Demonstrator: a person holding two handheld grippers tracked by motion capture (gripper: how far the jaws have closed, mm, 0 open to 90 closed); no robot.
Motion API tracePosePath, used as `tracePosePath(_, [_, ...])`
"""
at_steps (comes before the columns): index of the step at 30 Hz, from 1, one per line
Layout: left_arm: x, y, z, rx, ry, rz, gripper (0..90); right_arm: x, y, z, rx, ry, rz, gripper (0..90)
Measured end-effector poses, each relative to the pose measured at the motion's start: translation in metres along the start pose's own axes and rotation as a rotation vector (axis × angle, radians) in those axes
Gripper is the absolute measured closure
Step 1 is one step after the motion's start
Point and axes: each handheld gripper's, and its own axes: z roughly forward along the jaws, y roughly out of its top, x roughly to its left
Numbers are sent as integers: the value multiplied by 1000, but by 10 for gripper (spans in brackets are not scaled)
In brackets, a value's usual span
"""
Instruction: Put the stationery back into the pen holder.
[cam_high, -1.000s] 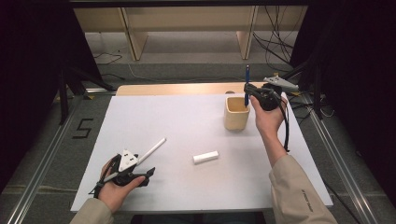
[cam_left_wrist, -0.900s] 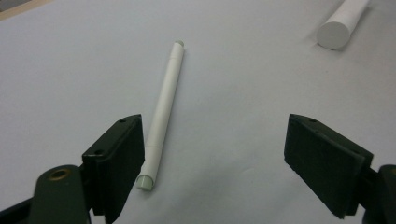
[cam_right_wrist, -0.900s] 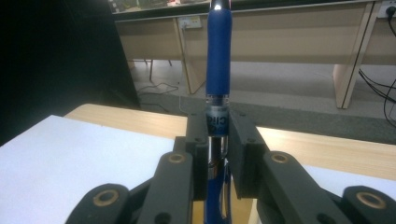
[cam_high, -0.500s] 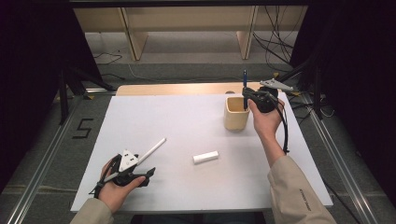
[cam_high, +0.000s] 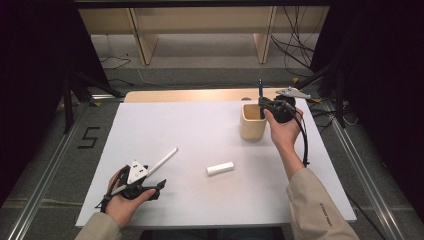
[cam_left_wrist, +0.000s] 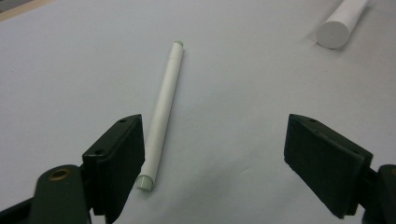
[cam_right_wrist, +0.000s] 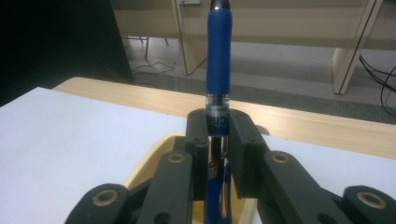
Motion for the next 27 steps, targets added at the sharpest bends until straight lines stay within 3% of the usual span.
tracePosePath(27, [0, 0, 0, 1, 1, 2, 204, 1, -12, 6, 62, 6, -33, 789])
